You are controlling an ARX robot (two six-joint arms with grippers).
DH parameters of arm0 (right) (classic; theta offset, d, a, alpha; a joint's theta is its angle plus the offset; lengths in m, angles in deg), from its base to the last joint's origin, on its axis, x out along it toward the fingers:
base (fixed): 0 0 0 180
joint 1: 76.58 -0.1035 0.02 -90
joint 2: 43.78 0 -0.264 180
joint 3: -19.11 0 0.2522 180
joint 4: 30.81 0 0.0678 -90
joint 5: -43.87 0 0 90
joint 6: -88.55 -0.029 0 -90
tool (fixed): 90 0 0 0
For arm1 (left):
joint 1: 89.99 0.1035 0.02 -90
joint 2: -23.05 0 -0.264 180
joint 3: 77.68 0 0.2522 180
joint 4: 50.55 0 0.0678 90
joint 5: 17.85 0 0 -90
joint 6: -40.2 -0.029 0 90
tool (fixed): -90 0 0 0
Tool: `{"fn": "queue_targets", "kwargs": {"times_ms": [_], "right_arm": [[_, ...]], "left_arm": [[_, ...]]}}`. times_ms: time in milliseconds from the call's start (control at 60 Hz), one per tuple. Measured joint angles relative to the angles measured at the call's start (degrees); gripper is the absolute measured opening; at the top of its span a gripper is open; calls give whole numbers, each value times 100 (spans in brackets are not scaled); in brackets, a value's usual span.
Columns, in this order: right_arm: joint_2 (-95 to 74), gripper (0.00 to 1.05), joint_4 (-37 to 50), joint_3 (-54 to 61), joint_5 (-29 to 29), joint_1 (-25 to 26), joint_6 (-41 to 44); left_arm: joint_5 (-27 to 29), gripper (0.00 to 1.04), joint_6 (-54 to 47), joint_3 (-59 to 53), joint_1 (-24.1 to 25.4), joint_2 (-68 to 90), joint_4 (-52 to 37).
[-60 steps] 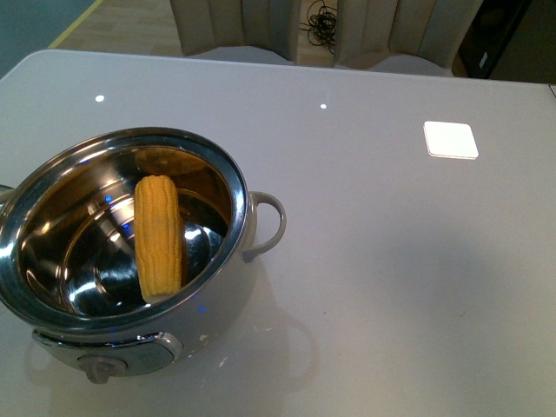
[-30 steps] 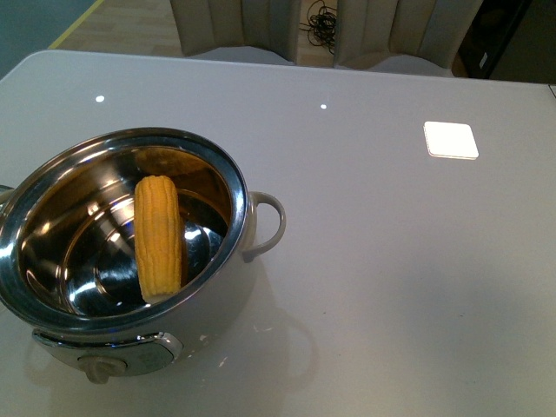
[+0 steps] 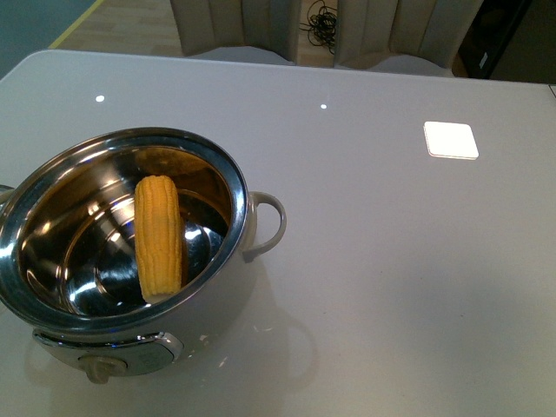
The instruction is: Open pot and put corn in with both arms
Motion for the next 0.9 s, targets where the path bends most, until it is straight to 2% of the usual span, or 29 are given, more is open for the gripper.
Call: {"fn": "queue_targets", "kwargs": {"times_ms": [350,450,517,667,817,867,900], "right_arm": [[7,96,59,20,7,2,44],[267,79,1996,761,350,164,811],[457,69,2601,990,494,315,1189],[874,44,2551,1137,796,638,1499],[1307,12,2245,1292,1110,953,1600],[1445,4,2131,1322,1515,1244,1617],[1513,2,2079,1333,1679,1412,1652]], "left_arm": [[0,98,0,0,0,0,0],[2,98,0,0,0,0,0],[0,98,0,0,0,0,0],[0,98,0,0,0,0,0],[0,98,0,0,0,0,0],[0,98,0,0,0,0,0],[-2,98,0,0,0,0,0]]}}
